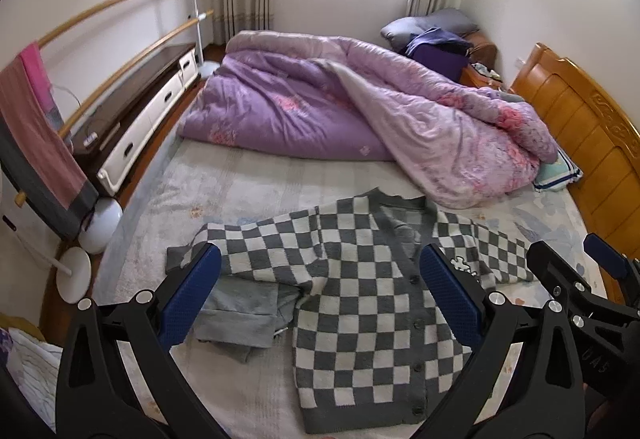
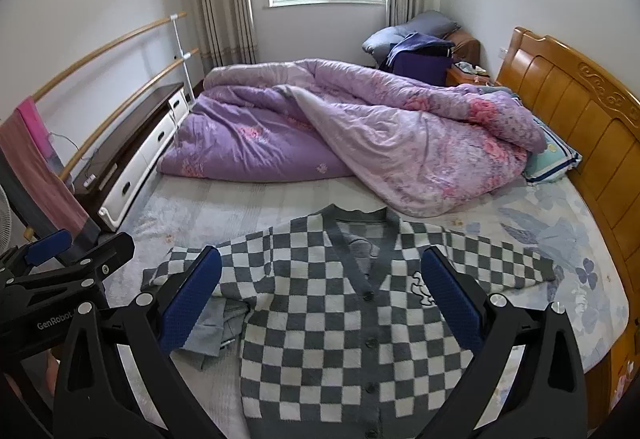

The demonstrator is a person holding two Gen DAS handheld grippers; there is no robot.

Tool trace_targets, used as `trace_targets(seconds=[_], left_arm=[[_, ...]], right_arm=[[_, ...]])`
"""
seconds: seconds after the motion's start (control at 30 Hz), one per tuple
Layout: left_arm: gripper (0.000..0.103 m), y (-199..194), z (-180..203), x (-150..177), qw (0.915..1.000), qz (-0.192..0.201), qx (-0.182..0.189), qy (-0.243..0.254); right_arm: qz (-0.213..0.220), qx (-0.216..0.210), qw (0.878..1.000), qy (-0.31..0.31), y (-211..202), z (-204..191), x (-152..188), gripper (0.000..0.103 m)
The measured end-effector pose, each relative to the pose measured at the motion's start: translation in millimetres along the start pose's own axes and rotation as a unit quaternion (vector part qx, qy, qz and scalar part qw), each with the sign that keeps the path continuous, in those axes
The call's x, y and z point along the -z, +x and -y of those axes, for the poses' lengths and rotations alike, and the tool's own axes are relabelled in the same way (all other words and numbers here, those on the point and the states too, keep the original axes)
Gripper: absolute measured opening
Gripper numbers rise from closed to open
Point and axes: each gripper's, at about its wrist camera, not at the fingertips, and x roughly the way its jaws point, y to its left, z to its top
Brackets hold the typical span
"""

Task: Fold large clothes
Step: 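Grasp the cardigan sleeve cuffs with the left and right grippers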

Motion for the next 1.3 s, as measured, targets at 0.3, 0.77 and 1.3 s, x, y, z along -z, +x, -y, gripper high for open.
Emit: trace_targets(seconds=[0.3,0.77,1.3], left_arm=[[0.099,127,-106,1,0.9950,-0.051,0.029,-0.081],[0.099,357,-396,135,0.8729,-0.195,-0.012,-0.447],[0.009,338,-396,111,0.9110,-0.082,-0.040,-0.402]], right_arm=[[-0.027,0.010,0.999,-0.043,116,-52,5,0.096],[-0.154,-0.008,0.988,-0.014,302,-46,70,0.076],[-0.338,-0.149,0.929,-0.010,476,-95,162,0.001]])
